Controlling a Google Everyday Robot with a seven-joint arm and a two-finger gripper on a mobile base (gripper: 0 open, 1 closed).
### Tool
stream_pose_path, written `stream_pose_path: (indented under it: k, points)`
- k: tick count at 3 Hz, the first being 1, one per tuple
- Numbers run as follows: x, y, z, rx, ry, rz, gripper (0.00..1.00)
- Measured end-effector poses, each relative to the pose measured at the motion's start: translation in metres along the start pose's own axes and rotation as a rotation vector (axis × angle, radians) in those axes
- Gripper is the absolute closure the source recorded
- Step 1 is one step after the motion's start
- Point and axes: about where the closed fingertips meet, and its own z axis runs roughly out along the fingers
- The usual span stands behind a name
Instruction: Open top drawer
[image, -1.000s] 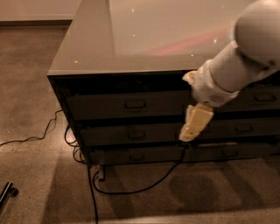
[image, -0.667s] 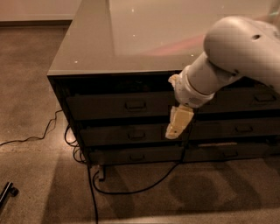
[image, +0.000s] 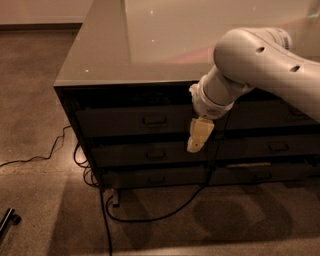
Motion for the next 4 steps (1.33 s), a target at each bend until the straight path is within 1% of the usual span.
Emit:
stream_pose_path:
  k: [1,2,3,4]
  points:
    - [-0.006,0.0,0.005,0.019,0.014,-0.013,0.0]
    - [-0.004,-0.021,0.029,0.044,0.009,0.002,0.0]
    - [-0.012,-0.043,0.058,0.06,0.008,-0.005,0.0]
    - [-0.017,-0.051,0.081,0.05,0.021,-0.016,0.0]
